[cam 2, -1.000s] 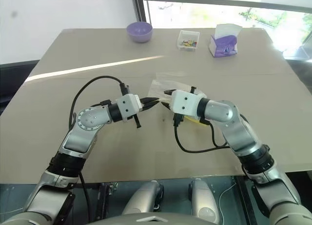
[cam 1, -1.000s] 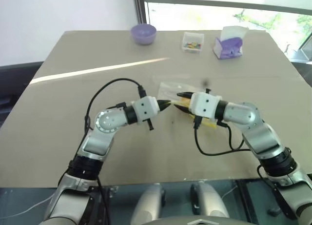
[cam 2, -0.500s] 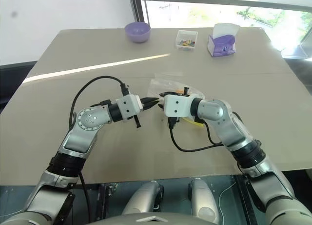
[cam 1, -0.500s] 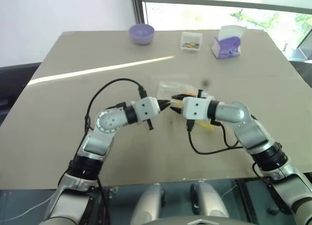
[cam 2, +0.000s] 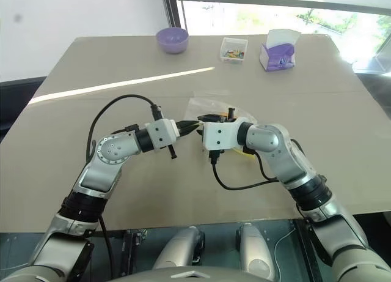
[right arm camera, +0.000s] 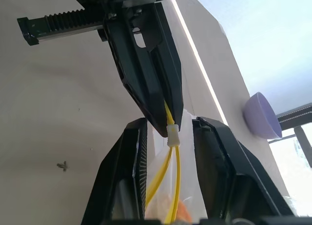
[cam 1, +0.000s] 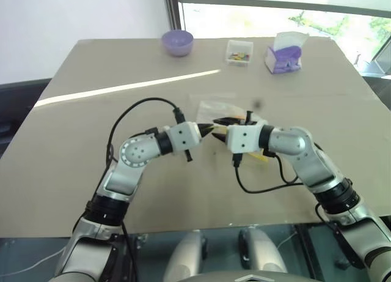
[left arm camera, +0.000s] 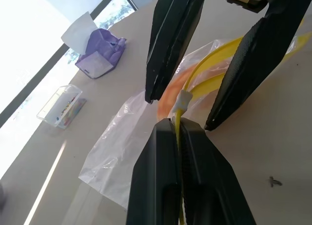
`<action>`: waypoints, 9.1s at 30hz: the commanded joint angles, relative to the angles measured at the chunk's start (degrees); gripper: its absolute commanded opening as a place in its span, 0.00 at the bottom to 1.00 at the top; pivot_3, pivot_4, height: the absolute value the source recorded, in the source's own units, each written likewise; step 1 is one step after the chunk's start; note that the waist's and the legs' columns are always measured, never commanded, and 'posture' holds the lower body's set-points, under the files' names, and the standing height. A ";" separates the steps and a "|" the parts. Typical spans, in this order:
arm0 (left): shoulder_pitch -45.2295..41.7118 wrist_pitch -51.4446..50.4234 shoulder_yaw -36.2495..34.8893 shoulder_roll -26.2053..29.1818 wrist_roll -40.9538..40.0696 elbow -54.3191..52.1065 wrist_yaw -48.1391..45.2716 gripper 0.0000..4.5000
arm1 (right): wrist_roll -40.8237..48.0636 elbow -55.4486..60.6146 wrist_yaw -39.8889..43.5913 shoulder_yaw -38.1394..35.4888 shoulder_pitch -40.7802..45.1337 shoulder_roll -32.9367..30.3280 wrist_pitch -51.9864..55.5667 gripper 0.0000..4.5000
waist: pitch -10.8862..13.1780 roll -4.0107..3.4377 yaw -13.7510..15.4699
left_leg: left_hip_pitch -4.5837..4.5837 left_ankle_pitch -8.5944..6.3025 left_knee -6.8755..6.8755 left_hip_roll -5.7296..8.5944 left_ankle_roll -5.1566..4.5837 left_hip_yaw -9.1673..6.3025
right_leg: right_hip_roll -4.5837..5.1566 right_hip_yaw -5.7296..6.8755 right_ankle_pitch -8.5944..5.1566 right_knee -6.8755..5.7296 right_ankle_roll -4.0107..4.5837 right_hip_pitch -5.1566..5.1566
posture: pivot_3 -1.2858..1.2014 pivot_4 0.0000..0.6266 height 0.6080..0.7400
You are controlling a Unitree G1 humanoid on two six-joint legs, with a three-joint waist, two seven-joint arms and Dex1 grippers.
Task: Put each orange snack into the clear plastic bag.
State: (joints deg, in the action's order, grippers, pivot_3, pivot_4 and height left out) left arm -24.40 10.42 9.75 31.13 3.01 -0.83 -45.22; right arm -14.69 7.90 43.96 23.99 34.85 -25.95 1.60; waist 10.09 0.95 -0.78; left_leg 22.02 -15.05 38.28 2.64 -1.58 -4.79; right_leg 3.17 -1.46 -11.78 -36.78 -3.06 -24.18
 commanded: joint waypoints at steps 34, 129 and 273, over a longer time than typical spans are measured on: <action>3.00 3.58 -1.11 2.26 -0.77 -0.37 0.46 0.00 | -1.78 1.58 -0.23 -3.12 -0.53 -0.95 0.74 0.04 | 0.01 -0.01 -0.01 | 0.00 0.00 -0.01 0.00 0.00 0.00 | 0.00 0.00 0.00 0.00 0.00 0.00 | 0.52 0.24 1.00; 4.81 3.48 -1.12 2.81 -2.34 -2.47 -0.46 0.00 | -2.30 0.94 1.61 0.54 -2.13 3.48 -0.41 0.18 | 0.01 -0.02 -0.01 | -0.01 -0.01 -0.02 -0.01 -0.02 -0.01 | 0.00 0.01 0.00 0.00 0.00 0.00 | 0.52 0.24 1.00; 17.52 -10.76 -11.05 9.27 -19.03 -9.67 -4.57 0.99 | 19.55 16.37 -2.20 -29.54 -41.01 -16.26 9.96 1.00 | 0.03 -0.06 0.13 | -0.25 -0.06 0.07 -0.14 -0.11 0.13 | 0.00 -0.06 -0.02 0.07 -0.02 0.36 | 0.52 0.24 1.00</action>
State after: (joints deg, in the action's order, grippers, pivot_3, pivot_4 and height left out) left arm -7.82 1.82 1.87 39.43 -12.63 -6.82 -49.58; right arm 2.81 21.53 41.04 -1.91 -5.22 -41.54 11.30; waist 10.11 0.89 -0.65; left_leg 21.75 -15.12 38.31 2.50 -1.70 -4.65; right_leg 3.20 -1.53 -11.81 -36.70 -3.08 -23.82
